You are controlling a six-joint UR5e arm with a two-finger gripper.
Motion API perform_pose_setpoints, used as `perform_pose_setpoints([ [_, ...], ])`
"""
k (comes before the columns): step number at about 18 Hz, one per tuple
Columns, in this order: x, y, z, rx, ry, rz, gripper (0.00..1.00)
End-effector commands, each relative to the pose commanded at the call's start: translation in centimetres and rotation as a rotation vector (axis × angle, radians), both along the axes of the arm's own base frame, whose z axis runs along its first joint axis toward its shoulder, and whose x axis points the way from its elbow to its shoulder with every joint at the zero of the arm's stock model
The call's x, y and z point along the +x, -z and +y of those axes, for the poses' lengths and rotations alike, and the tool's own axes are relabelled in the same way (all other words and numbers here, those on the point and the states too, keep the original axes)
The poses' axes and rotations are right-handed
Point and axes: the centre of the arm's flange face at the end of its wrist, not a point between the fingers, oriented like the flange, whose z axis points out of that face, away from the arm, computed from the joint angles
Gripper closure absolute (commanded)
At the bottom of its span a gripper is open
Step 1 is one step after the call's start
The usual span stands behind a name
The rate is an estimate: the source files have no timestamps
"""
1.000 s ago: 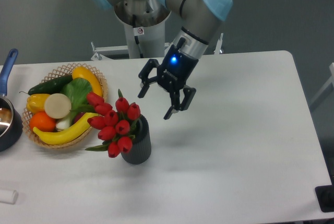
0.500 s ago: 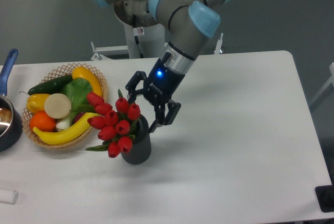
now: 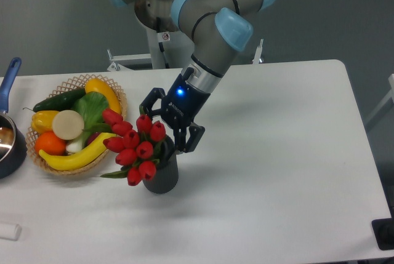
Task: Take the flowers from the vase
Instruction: 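Close the gripper around the tulip stems above the vase rim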
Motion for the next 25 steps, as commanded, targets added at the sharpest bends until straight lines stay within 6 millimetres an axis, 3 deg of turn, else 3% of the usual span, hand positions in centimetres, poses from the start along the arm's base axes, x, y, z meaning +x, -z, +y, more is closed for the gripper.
perform_pose_setpoints([
  [9,-0.06,0.65,1.14,-0.006,0.010,-0.006,0.02],
  [12,0.11,0.65,1.10,-0.009,0.009,-0.008,0.38],
  [23,0.10,0.39,1.01,-0.005,0.008,-0.002,0.53],
  [25,0.16,0.38,0.97,-0.005,0.008,-0.006,0.60],
])
